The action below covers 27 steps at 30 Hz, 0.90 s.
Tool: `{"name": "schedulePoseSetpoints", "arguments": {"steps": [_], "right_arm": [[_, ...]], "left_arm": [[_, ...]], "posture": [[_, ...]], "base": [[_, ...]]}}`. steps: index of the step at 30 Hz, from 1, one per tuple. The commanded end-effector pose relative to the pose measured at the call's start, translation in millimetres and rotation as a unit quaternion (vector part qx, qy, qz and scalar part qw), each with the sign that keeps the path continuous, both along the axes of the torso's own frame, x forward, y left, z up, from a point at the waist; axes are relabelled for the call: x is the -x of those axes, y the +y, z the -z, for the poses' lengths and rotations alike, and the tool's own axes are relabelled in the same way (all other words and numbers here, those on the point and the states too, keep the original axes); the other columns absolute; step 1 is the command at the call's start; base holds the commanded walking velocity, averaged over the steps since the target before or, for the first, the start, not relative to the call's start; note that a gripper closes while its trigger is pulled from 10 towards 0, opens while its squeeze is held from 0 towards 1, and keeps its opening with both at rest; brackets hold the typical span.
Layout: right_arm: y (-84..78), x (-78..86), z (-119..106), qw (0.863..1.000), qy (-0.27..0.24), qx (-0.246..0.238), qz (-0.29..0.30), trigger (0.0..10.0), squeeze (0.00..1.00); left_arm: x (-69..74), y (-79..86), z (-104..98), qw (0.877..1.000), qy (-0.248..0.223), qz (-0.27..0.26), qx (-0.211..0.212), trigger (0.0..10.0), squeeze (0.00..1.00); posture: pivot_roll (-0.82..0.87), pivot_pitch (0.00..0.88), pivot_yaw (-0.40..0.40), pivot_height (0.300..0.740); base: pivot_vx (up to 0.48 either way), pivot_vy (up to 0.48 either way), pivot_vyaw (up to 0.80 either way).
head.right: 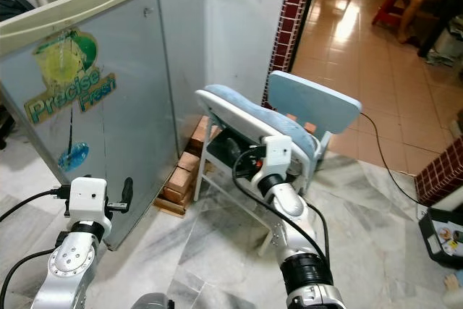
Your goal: Restocking fridge
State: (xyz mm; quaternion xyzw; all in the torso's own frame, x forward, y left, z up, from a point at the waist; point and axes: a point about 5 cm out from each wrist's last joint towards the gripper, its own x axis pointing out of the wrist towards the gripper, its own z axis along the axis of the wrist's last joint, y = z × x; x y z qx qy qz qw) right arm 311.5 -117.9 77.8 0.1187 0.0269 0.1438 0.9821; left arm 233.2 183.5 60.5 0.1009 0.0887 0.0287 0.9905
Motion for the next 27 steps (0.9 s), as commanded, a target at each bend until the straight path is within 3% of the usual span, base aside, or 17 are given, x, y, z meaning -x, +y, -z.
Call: {"name": "schedulePoseSetpoints", "arguments": {"steps": [1, 7, 13, 19, 27], "right_arm": [[1.1, -2.8, -1.7, 1.0, -0.003, 0.003, 0.011, 10.0, 0.0], [-13.6, 2.8, 7.5, 0.998, 0.009, 0.005, 0.056, 10.0, 0.0], [-11.1, 1.0, 10.3, 0.998, 0.012, 0.02, 0.056, 10.0, 0.0], [-23.8, -4.4, 3.2, 0.996, 0.001, 0.04, 0.082, 10.0, 0.0], [-45.6, 4.4, 5.8, 0.993, 0.001, 0.054, 0.109, 10.0, 0.0]], "left_arm": [[-3.0, -6.0, -4.8, 1.0, -0.016, 0.022, -0.007, 10.0, 0.0], [-8.9, -16.2, -7.9, 0.999, -0.025, 0.023, 0.002, 10.0, 0.0], [-13.5, -28.7, -7.2, 0.999, -0.024, 0.042, 0.01, 10.0, 0.0], [-10.0, -24.8, -3.0, 0.999, -0.02, 0.032, 0.017, 10.0, 0.0], [-1.9, -16.7, -1.3, 0.999, -0.022, 0.029, 0.021, 10.0, 0.0]], "posture": [[0.13, 0.0, -0.051, 0.74], [0.14, 0.0, -0.085, 0.74], [0.13, 0.0, -0.078, 0.74], [0.11, 0.0, -0.072, 0.74], [0.1, 0.0, -0.068, 0.74]], "base": [[0.0, 0.48, 0.0], [0.0, 0.48, 0.0], [0.0, 0.48, 0.0], [0.0, 0.48, 0.0], [0.0, 0.48, -0.75]]}}
